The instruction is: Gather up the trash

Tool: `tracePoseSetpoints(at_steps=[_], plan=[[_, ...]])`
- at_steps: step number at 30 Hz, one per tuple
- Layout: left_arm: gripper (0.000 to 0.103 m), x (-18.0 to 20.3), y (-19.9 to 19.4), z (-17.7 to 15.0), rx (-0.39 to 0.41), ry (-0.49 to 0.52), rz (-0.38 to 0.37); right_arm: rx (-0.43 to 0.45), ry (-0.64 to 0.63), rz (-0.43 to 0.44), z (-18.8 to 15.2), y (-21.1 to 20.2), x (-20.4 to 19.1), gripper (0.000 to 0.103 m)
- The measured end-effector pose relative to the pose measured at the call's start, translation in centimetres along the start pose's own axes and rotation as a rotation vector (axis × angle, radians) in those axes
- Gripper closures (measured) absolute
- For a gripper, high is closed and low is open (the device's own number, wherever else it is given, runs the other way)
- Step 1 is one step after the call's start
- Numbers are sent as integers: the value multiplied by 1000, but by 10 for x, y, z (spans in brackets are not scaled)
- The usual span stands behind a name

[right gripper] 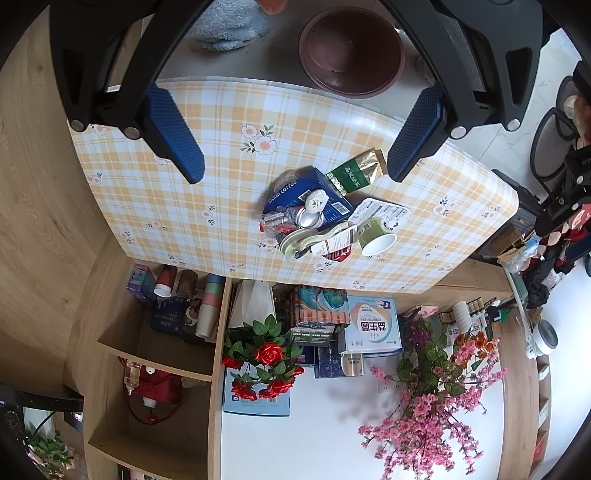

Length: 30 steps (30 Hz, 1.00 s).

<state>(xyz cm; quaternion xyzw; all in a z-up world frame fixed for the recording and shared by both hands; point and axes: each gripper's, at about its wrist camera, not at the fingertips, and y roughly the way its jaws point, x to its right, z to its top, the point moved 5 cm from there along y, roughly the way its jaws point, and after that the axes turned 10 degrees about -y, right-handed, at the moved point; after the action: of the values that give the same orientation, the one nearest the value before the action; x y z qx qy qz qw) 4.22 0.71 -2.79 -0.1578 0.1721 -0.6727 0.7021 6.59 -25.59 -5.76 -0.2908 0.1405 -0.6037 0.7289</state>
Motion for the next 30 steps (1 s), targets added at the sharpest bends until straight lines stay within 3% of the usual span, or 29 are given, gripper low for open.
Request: tracePoseSetpoints(at_steps=[6, 11, 18, 26, 30], plan=[[5, -4, 12, -8, -35, -7, 5, -2, 24, 1, -8, 8, -1, 5], [5, -8, 20, -15, -43, -18, 10, 5, 91, 55, -15, 15, 6, 5], [5, -15, 39, -29, -83, -63, -29, -26, 112, 84, -31, 36, 9, 5], [5, -16, 73, -57, -126, -78, -50, -118, 119, 140, -56, 74, 1, 5], [5, -15, 97, -70, -191, -86, -58, -124, 85, 98, -62, 91, -2, 5]])
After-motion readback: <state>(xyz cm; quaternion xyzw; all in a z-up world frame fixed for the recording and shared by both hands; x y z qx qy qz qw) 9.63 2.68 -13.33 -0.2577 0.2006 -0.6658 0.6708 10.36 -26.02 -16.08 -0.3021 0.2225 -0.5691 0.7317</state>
